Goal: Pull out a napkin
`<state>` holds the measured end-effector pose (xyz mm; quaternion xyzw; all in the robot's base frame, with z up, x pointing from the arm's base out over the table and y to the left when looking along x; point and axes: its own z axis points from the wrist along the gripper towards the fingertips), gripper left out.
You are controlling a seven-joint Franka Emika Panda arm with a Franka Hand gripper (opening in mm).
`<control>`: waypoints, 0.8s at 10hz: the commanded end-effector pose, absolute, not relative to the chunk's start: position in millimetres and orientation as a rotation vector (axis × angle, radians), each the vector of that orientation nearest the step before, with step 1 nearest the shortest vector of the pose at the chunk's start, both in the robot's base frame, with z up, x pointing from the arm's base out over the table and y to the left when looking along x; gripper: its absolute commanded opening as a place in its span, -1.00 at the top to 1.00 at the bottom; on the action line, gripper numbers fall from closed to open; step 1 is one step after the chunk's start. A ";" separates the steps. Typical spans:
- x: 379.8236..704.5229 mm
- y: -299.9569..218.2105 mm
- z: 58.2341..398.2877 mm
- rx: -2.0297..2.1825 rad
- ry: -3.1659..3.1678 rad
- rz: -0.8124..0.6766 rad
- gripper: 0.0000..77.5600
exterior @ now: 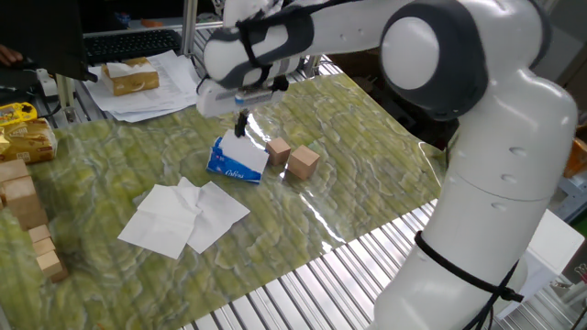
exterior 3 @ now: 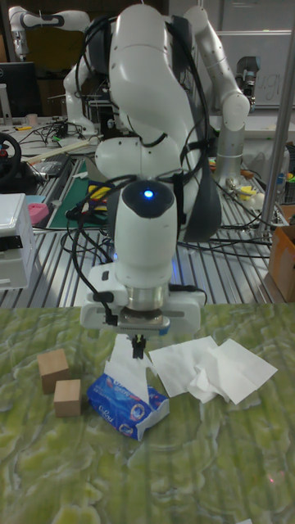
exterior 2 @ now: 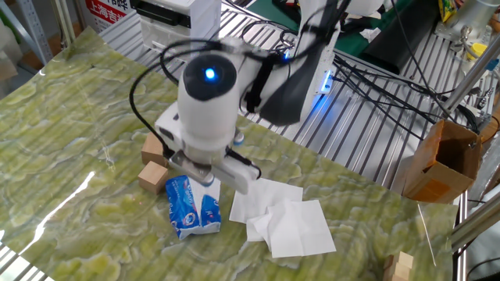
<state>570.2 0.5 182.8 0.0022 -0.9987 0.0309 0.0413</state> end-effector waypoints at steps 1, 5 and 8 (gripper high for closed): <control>557.5 -1.2 216.6 -0.023 -3.018 0.093 0.97; 537.6 35.7 247.0 -0.138 -2.977 0.106 0.97; 516.7 64.5 265.7 -0.208 -2.936 0.109 0.97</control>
